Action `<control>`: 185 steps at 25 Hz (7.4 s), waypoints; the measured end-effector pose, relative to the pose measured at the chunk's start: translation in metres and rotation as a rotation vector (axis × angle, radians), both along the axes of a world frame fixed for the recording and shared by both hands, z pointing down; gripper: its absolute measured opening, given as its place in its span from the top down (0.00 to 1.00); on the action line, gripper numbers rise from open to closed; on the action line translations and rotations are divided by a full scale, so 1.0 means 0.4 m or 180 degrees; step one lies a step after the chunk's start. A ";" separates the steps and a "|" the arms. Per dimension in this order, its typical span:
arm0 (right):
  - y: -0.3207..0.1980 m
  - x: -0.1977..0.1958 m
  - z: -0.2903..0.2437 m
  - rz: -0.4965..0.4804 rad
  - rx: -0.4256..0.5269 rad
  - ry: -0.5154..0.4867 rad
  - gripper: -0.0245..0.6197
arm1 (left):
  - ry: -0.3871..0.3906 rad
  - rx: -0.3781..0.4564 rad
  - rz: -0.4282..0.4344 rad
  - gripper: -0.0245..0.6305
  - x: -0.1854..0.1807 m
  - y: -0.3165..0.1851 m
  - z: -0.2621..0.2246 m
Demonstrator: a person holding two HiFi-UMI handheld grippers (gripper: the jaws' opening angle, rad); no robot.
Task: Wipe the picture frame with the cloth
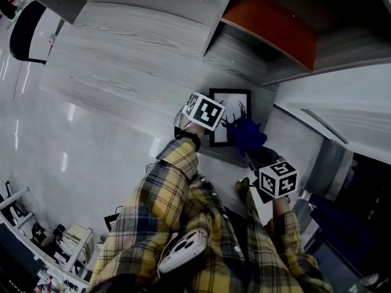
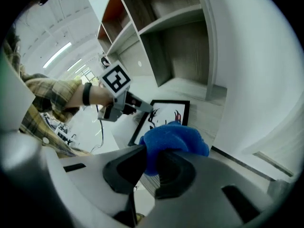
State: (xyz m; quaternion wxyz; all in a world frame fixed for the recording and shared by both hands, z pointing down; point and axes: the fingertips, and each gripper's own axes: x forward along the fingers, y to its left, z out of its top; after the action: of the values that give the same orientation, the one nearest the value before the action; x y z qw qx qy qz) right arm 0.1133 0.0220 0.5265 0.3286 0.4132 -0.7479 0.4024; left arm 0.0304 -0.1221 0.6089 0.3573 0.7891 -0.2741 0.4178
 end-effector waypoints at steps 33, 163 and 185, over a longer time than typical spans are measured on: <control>-0.240 -0.146 0.168 0.0161 -0.0167 -0.0089 0.88 | 0.0067 -0.0042 0.0014 0.75 -0.004 -0.003 0.000; -0.193 -0.010 -0.690 0.0258 0.2427 -0.0751 0.88 | 0.1797 0.1680 0.0616 0.96 0.109 0.119 -0.813; -0.196 0.000 -0.640 0.0246 0.2297 -0.0640 0.88 | 0.1760 0.1642 0.0693 0.96 0.114 0.108 -0.807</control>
State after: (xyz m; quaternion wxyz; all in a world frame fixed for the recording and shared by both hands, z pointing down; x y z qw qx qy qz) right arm 0.1135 -0.0562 0.2705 0.0714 0.4888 -0.8539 0.1636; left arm 0.0759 -0.0787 0.2861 0.1611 0.9602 -0.1782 0.1423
